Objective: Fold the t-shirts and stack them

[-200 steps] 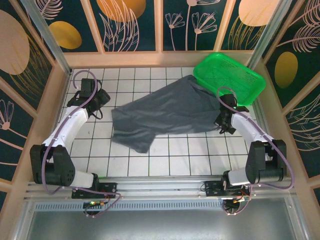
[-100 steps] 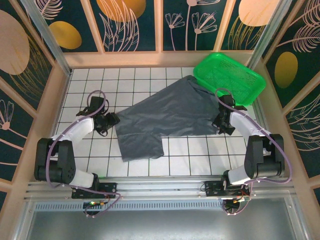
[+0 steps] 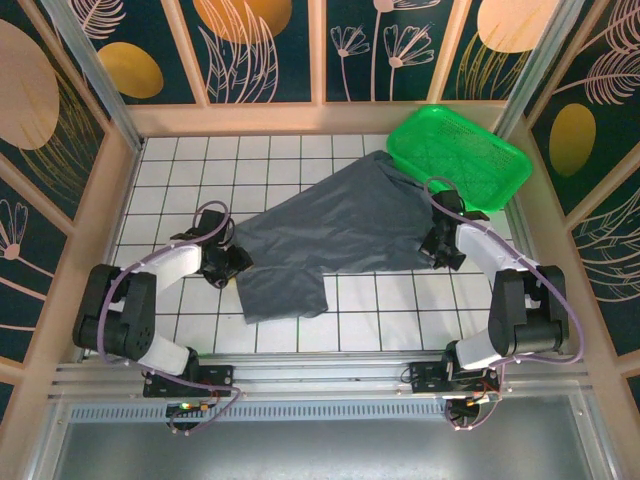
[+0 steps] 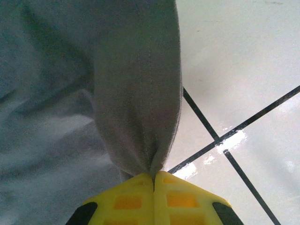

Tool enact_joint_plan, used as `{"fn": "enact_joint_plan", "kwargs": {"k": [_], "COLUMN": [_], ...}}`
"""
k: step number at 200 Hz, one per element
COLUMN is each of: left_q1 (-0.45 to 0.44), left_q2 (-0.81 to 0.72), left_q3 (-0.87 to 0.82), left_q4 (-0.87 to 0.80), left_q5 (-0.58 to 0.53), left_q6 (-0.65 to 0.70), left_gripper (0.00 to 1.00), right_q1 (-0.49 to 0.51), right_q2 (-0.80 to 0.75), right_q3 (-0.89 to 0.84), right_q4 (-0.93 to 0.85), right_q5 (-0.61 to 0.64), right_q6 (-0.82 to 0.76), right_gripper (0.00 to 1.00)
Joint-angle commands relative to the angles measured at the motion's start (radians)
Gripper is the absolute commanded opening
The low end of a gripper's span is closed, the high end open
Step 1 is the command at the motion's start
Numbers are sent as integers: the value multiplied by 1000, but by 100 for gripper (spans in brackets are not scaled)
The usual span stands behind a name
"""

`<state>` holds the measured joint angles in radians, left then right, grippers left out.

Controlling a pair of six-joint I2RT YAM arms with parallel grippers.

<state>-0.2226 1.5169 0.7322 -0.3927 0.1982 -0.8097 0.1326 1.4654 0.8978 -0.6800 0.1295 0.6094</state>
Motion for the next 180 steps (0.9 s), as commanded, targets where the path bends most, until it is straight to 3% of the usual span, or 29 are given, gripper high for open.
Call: {"fn": "enact_joint_plan", "kwargs": {"k": [1, 41, 63, 77, 125, 180], "left_q1": [-9, -20, -32, -32, -2, 104], "left_q2": [49, 99, 104, 93, 60, 106], "left_q3": [11, 49, 81, 131, 500, 927], "left_q4": [37, 86, 141, 148, 69, 32], "left_q5": [-15, -11, 26, 31, 19, 75], "left_q6": [-14, -30, -52, -70, -135, -233], "left_gripper": [50, 39, 20, 0, 0, 0], "right_q1": [12, 26, 36, 48, 63, 24], "right_q2": [-7, -26, -45, -57, -69, 65], "right_q3": [-15, -19, -17, -7, 183, 743], "right_q4": [2, 11, 42, 69, 78, 121], "right_q5": [-4, -8, -35, -68, -73, -109], "right_q6": [16, 26, 15, -8, -67, -99], "right_gripper": [0, 0, 0, 0, 0, 0]}}
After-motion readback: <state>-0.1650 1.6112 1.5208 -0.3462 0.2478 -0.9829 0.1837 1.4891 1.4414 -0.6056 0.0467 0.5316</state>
